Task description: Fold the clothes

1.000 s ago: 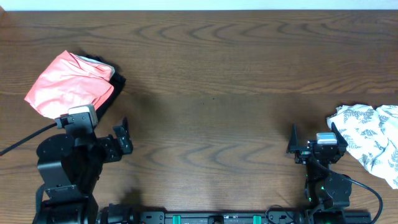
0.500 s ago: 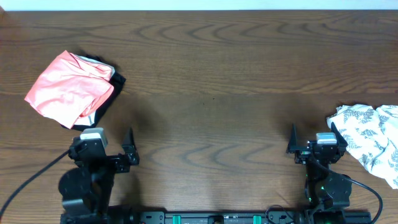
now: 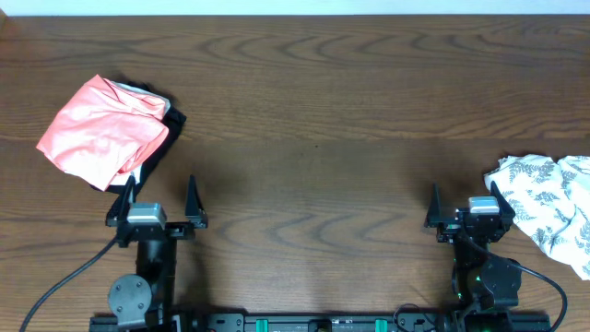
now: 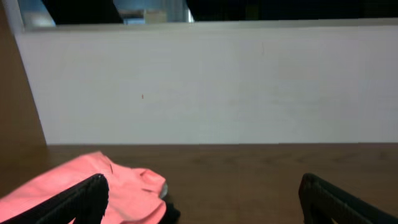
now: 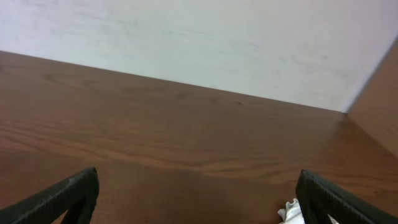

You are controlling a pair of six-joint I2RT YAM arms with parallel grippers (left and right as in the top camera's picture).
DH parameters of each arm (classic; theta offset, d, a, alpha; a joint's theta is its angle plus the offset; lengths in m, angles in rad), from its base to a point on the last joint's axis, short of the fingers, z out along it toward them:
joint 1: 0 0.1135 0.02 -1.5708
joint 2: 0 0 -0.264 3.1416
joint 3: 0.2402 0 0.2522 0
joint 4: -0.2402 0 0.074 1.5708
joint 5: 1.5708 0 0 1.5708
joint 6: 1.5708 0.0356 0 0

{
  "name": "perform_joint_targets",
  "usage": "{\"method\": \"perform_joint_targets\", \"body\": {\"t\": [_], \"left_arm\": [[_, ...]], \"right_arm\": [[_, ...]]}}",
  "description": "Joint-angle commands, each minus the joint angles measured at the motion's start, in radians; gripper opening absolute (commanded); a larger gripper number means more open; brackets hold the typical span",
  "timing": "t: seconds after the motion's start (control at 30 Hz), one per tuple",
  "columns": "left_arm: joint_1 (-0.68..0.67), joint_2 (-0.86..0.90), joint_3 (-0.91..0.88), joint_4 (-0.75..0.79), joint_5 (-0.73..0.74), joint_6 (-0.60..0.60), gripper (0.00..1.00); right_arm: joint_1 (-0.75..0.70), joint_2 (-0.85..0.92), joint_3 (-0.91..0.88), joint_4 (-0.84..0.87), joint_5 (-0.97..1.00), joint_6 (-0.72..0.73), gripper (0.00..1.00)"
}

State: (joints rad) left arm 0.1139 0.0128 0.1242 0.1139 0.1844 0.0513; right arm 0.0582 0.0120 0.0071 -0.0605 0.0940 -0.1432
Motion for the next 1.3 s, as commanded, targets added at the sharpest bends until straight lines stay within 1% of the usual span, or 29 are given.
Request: {"method": "perform_joint_targets", "body": {"t": [0.0, 0.13, 0.17, 0.23, 0.3, 0.47, 0.63, 1.27], "left_arm": [[-0.003, -0.011, -0.061, 0.042, 0.008, 0.032, 0.98], [-0.010, -0.011, -0.122, 0.048, 0.012, -0.016, 0.98], [-0.012, -0.011, -0.120, 0.011, 0.011, -0.026, 0.98], [-0.026, -0.011, -0.120, -0.051, 0.010, -0.026, 0.98], [-0.033, -0.011, -0.120, -0.077, 0.010, -0.026, 0.98], [-0.035, -0.011, -0.120, -0.097, 0.011, -0.027, 0.98], [-0.035, -0.011, -0.120, -0.169, 0.010, -0.026, 0.98], [-0.035, -0.011, -0.120, -0.164, 0.010, -0.026, 0.98]], "right_arm": [[-0.008, -0.006, -0.002, -0.003, 0.000, -0.008, 0.99], [-0.008, -0.006, -0.002, -0.003, 0.000, -0.008, 0.99], [-0.008, -0.006, -0.002, -0.003, 0.000, -0.008, 0.99], [-0.008, -0.006, -0.002, -0.004, 0.000, -0.008, 0.99], [-0.008, -0.006, -0.002, -0.004, 0.000, -0.008, 0.99], [-0.008, -0.006, -0.002, -0.003, 0.000, -0.008, 0.99], [-0.008, -0.006, -0.002, -0.003, 0.000, -0.008, 0.99], [-0.008, -0.006, -0.002, -0.003, 0.000, -0.008, 0.99]]}}
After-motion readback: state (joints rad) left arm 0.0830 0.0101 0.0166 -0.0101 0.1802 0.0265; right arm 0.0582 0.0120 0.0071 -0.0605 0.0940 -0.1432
